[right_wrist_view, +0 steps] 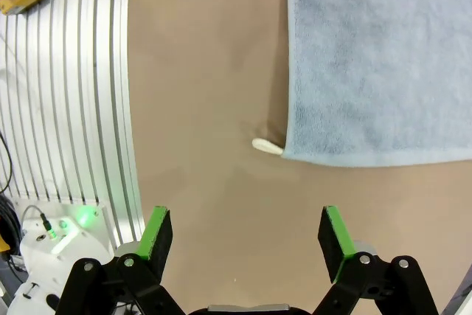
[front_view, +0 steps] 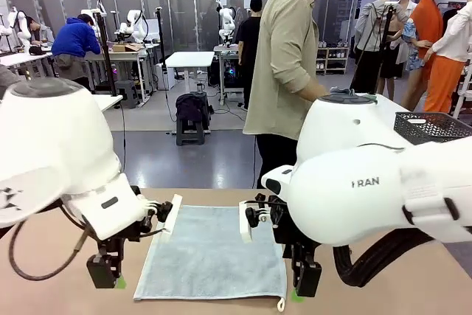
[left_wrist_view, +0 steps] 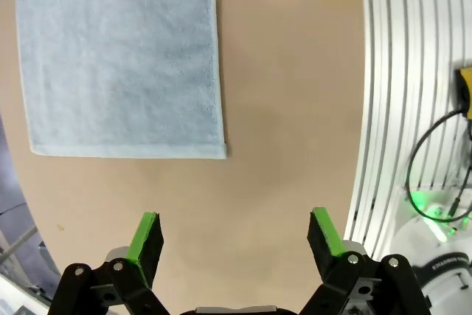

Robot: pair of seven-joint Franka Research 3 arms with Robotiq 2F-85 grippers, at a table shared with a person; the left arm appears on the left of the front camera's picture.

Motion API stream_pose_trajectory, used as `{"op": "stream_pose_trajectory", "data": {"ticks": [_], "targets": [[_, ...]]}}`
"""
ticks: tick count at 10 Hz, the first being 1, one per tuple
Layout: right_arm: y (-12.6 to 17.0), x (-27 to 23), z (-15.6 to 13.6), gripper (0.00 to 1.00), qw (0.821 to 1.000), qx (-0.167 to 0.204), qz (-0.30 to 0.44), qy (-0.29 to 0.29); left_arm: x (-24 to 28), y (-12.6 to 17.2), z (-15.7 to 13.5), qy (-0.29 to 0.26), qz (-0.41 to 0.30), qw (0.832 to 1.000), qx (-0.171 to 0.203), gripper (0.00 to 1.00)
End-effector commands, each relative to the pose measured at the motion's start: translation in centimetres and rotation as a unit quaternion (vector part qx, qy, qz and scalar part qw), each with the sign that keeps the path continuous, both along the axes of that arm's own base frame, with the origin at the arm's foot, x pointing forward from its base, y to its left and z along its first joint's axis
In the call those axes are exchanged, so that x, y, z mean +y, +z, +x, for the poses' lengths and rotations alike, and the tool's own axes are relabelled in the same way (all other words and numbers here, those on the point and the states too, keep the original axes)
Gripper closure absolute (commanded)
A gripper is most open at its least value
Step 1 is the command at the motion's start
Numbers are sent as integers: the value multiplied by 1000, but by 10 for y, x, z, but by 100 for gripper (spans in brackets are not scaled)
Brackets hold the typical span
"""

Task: Fold the towels and place them in the basket.
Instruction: When a person lays out a Towel with hook on the table, fold it in half twice.

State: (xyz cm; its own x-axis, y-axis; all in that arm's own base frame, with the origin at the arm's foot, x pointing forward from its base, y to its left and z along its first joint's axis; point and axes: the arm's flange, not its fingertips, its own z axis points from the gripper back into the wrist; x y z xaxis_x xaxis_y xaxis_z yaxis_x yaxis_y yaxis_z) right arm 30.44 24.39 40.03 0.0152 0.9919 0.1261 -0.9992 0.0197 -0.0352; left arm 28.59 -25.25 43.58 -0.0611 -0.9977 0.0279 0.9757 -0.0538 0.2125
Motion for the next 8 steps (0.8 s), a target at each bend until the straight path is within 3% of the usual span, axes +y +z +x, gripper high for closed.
{"op": "stream_pose_trajectory", "data": {"ticks": [1,4,8], "targets": [[-28,6,-10,0,1000,-5,9,-14,5,-39,1,24,3,1000,-4,0],[-54,6,-3,0,999,-6,2,-33,12,-80,7,45,6,999,-2,0],[-76,1,6,0,999,4,-2,-34,25,-103,12,39,12,999,-13,0]]}}
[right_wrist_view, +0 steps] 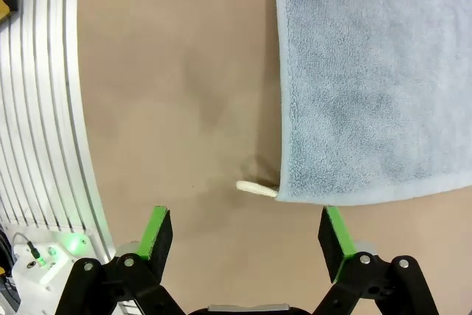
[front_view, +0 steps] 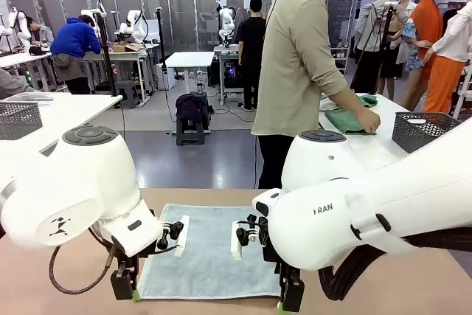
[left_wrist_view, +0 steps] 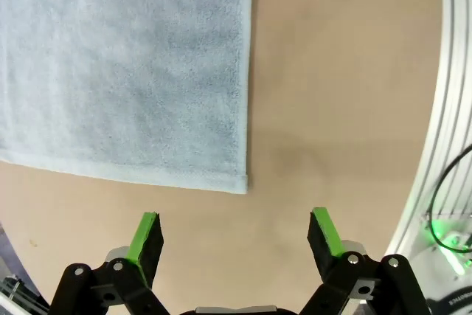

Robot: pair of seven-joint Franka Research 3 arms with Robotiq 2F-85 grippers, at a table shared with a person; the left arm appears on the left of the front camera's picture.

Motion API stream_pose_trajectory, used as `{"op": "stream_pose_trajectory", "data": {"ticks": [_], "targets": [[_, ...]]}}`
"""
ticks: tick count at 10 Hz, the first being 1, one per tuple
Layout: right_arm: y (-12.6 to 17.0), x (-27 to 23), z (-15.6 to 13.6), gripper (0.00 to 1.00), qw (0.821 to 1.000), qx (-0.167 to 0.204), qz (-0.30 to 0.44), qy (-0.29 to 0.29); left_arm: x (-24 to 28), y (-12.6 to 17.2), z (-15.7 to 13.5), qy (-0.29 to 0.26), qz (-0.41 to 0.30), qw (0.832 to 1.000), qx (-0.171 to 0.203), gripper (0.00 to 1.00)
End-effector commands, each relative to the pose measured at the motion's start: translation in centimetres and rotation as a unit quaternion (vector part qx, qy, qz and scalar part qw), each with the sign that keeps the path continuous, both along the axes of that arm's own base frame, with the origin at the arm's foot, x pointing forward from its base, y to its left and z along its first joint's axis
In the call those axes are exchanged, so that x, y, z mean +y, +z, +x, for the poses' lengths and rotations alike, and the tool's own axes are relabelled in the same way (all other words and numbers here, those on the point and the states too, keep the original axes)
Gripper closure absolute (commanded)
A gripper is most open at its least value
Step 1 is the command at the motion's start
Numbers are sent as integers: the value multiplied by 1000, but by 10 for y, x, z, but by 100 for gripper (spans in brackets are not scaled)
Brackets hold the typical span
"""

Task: Fold the towels and place them in the basket.
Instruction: When a person lays out a Towel with hook on the table, fold it in half twice.

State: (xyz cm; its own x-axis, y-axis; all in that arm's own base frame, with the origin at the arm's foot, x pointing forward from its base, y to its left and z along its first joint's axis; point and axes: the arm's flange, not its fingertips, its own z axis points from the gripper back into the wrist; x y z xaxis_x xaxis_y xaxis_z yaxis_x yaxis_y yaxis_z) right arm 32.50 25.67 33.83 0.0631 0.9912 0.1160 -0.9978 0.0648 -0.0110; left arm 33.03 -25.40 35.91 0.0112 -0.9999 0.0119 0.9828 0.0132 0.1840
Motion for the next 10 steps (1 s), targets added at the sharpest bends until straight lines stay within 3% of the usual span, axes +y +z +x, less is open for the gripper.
{"op": "stream_pose_trajectory", "data": {"ticks": [1,10], "targets": [[-18,-13,-14,0,1000,-7,1,-12,29,-33,-30,-3,10,1000,-26,0],[-49,-16,-10,0,1000,-7,-9,-13,46,-70,-34,-20,0,1000,-17,0]]}}
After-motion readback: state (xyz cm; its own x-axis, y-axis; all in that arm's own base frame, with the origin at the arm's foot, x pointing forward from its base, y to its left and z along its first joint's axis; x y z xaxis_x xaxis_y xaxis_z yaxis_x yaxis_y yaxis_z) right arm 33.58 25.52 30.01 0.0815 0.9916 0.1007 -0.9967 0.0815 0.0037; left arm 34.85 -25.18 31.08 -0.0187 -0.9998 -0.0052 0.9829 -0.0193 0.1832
